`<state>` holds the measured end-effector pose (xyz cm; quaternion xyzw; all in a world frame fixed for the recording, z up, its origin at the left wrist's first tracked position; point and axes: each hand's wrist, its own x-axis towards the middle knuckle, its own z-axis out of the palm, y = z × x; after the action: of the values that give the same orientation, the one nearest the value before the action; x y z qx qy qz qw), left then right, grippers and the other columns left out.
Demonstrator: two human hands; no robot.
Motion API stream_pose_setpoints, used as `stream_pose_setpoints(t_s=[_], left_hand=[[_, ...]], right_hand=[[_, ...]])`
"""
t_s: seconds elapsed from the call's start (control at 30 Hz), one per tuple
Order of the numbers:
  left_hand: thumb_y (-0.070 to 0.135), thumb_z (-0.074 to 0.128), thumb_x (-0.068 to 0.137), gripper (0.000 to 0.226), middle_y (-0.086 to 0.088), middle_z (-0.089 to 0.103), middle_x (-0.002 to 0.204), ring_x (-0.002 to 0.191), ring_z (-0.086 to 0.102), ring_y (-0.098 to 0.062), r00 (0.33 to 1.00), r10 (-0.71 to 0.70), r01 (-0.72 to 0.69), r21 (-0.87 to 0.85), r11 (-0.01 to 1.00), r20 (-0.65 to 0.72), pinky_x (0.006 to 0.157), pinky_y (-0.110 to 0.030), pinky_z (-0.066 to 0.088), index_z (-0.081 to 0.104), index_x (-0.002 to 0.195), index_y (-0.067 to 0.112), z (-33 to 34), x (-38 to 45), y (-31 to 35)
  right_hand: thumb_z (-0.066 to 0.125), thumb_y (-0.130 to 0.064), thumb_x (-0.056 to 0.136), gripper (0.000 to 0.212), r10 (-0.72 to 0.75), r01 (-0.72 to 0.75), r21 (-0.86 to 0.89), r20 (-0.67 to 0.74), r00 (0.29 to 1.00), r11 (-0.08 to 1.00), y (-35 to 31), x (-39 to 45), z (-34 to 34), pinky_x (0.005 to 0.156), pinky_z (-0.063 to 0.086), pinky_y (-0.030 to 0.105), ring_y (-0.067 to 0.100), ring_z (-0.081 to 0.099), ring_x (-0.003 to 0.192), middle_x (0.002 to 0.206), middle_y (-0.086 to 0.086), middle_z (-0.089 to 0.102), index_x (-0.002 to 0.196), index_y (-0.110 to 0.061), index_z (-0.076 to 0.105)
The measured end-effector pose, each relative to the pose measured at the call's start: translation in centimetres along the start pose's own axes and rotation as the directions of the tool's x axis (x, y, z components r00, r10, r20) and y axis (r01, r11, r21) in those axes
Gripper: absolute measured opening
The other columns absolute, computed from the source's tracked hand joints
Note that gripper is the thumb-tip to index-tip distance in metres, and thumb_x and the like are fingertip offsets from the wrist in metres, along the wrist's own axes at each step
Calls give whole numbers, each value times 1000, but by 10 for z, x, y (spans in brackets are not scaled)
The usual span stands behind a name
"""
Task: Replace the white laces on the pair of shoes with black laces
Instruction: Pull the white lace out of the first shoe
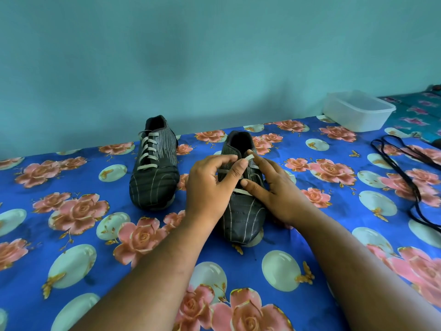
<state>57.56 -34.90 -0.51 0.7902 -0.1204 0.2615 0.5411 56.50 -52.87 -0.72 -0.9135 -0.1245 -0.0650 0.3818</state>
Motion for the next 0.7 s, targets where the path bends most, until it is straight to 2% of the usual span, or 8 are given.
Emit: stream_pose_setpoints(t_s=[0.07,0.13,0.27,0.37,0.43,0.5,0.6,0.7], left_hand=[[50,71,88,25,16,76,99,100,69,-5,997,-71,73,-81,994,27,87,-41,57,78,100,29,0,-1,1],[39,69,89,17,15,76,94,95,70,-4,998,-64,66,-65,996,28,83,-40,58,79,96,27,-1,0,1],[25,52,94,27,10,76,91,92,71,-9,995,-96,92,-155,984,-18,88,-42,57,76,105,25,-3,2,3],[34,46,96,33,8,72,85,88,68,-16,998,-39,32,-144,989,-41,89,-48,53,73,114,28,-3,1,6],[54,53,93,36,9,70,84,91,67,-17,999,-13,9,-104,994,-36,91,-53,51,70,117,34,-3,1,6],[68,59,86,48,14,67,76,87,66,-12,1000,9,-9,-2,1000,-16,89,-54,51,70,119,35,-3,1,6],[62,65,81,41,18,65,67,72,64,-9,1000,-19,17,113,993,13,83,-54,53,74,111,36,-3,2,3],[48,66,83,20,16,71,70,68,66,-7,998,-59,58,89,994,11,79,-51,54,78,94,36,-4,3,-5]], right_hand=[[38,-86,79,83,4,-4,-1,-1,1000,1000,0,0,0,118,33,47,20,36,143,155,-7,39,154,-56,15],[39,-84,79,83,16,-16,1,-7,1000,1000,-2,-1,0,118,32,46,19,36,143,154,-7,40,154,-56,18],[41,-82,79,83,19,-19,-2,-5,1000,1000,-3,-1,-1,118,31,47,17,36,142,154,-7,40,155,-54,19],[43,-80,80,83,22,-22,4,-5,1000,1000,-3,-1,-1,118,31,47,16,36,142,153,-7,40,155,-54,20],[44,-78,82,81,22,-21,1,-5,1000,1000,-3,-2,-1,118,31,45,16,37,141,153,-8,40,155,-53,20],[44,-78,82,81,17,-17,-4,-4,1000,1000,-4,-2,-1,117,33,45,18,37,141,154,-7,39,155,-53,20],[43,-78,81,82,21,-21,-7,-3,1000,1000,-4,-2,-1,118,32,44,18,36,143,155,-7,39,156,-53,19],[42,-79,80,82,25,-25,-16,-2,1000,1000,-5,-2,-1,118,31,45,19,36,142,154,-6,40,155,-54,19]])
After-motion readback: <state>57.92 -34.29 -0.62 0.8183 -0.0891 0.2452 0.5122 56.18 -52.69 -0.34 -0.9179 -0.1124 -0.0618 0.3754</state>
